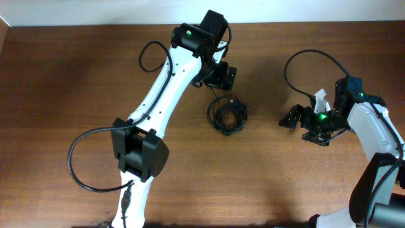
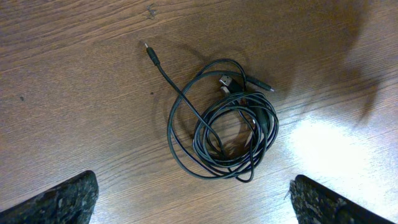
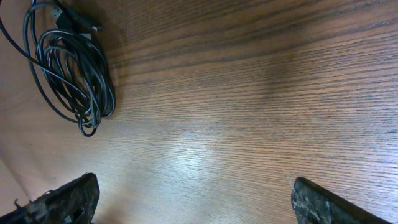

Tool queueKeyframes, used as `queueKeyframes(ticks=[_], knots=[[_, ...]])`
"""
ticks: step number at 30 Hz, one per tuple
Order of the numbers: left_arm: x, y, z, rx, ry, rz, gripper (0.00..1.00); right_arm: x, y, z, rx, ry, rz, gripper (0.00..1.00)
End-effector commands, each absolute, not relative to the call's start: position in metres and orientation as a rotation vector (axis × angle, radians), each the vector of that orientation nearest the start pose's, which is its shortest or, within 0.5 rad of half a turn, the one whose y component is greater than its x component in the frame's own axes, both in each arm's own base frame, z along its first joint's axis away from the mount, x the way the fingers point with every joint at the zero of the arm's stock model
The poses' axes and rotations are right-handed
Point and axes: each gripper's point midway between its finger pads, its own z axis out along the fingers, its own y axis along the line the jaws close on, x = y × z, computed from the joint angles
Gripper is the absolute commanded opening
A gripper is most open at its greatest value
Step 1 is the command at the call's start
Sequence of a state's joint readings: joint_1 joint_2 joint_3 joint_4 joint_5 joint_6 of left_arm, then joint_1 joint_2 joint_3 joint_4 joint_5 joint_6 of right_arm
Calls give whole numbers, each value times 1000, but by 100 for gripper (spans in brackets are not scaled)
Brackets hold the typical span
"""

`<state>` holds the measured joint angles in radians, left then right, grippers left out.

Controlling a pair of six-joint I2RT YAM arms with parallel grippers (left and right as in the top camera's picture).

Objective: Untangle cables

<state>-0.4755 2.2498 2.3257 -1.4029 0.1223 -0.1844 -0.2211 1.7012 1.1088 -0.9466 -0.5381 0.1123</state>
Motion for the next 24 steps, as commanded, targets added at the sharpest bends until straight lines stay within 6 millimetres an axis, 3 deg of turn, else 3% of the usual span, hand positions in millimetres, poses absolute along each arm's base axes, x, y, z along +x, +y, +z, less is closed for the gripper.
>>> queueKeyframes(ticks=[1, 18, 19, 20, 21, 22, 24], knots=[[422, -241, 174, 429, 2872, -291, 99, 310, 18, 64, 488, 2942, 797, 98], [421, -240, 173, 429, 2877, -287, 99, 310, 18, 64, 488, 2942, 797, 98], [429, -241, 175, 422, 2845, -290, 99, 310, 18, 64, 488, 2942, 797, 98], [429, -241, 175, 422, 2847, -290, 95, 310, 18, 64, 488, 2942, 797, 98], [426, -239, 174, 426, 2857, -283, 35, 316, 17, 64, 473, 2918, 789, 98], [425, -237, 174, 425, 2867, -278, 5, 331, 14, 66, 437, 2861, 768, 98], [420, -236, 172, 426, 2886, -277, 0, 336, 23, 73, 416, 2815, 866, 98]])
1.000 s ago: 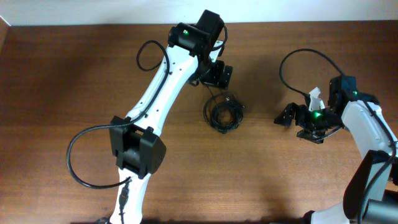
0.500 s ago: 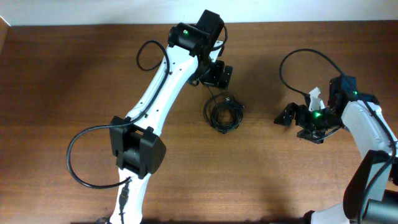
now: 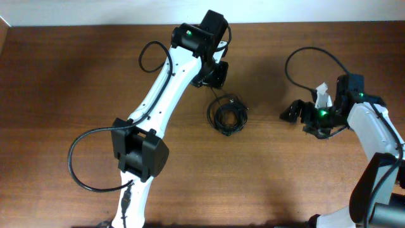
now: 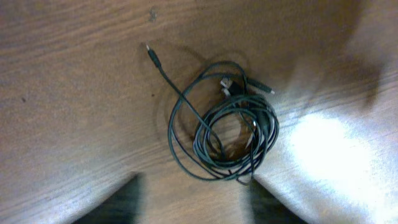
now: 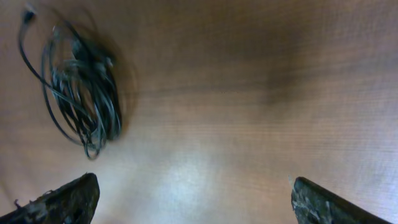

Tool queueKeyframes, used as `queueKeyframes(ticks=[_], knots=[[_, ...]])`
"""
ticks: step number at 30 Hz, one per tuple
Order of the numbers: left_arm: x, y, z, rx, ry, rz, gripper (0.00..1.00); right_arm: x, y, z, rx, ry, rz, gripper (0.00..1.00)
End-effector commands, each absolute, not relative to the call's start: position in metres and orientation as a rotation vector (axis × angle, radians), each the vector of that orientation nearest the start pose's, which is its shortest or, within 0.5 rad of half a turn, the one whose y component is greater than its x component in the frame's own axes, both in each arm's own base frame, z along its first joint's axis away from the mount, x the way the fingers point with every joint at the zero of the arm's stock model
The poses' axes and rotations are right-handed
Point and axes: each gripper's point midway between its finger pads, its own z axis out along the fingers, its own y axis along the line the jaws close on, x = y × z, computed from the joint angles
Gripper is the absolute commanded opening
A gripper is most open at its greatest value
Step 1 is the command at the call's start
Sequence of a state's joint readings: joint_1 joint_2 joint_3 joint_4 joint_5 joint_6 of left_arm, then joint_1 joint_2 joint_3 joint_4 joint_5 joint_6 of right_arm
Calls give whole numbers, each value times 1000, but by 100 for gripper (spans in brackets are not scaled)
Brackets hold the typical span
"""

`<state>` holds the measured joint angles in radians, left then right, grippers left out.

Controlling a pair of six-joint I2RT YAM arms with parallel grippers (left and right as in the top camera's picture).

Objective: Untangle cables

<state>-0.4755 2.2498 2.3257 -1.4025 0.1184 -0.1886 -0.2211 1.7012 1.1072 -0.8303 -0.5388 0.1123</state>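
Observation:
A tangled bundle of thin black cables (image 3: 229,115) lies on the wooden table (image 3: 63,76) between the two arms. In the left wrist view the bundle (image 4: 227,130) is a loose coil with a jack plug (image 4: 151,53) trailing out to the upper left. My left gripper (image 4: 196,193) hovers above it, open, its blurred fingers (image 4: 118,202) apart over bare wood; from overhead the left gripper (image 3: 214,75) is just behind the bundle. My right gripper (image 5: 193,193) is wide open and empty, well right of the bundle (image 5: 84,87); overhead shows the right gripper (image 3: 302,120) facing it.
Each arm's own black supply cable loops beside it: one near the left arm's base (image 3: 95,158), one at its elbow (image 3: 152,54), one above the right arm (image 3: 310,63). A white tag (image 3: 323,95) sticks up on the right wrist.
My left gripper's fingers stand much closer together than before, still with nothing between them. The right gripper has shifted a little up and back; its view is blurred. The cable bundle has not moved.

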Motion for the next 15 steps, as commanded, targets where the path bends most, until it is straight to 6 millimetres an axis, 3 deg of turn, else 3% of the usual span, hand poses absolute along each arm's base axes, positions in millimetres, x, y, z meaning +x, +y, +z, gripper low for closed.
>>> queueKeyframes(ticks=[1, 3, 4, 5, 6, 9, 10, 12, 13, 15], knots=[[419, -237, 172, 431, 2892, -289, 0, 333, 31, 77, 417, 2807, 942, 99], [412, -245, 169, 459, 2914, -366, 0, 339, 42, 88, 386, 2741, 1062, 100], [407, -248, 163, 464, 2943, -398, 0, 344, 44, 92, 367, 2712, 1085, 57], [400, -251, 146, 470, 2999, -431, 8, 343, 44, 91, 366, 2716, 1081, 21], [396, -253, 137, 472, 3029, -450, 13, 342, 41, 88, 372, 2730, 1052, 14], [382, -263, 102, 626, 3077, -473, 28, 341, 32, 81, 389, 2763, 965, 13], [379, -267, 96, 642, 3089, -465, 42, 341, 32, 81, 390, 2765, 959, 25], [374, -274, 87, 671, 3105, -451, 43, 342, 26, 77, 395, 2779, 902, 28], [366, -278, 78, 653, 3146, -438, 65, 340, 21, 73, 406, 2801, 852, 28], [353, -276, 57, 592, 3221, -359, 69, 336, 19, 70, 421, 2826, 824, 29]])
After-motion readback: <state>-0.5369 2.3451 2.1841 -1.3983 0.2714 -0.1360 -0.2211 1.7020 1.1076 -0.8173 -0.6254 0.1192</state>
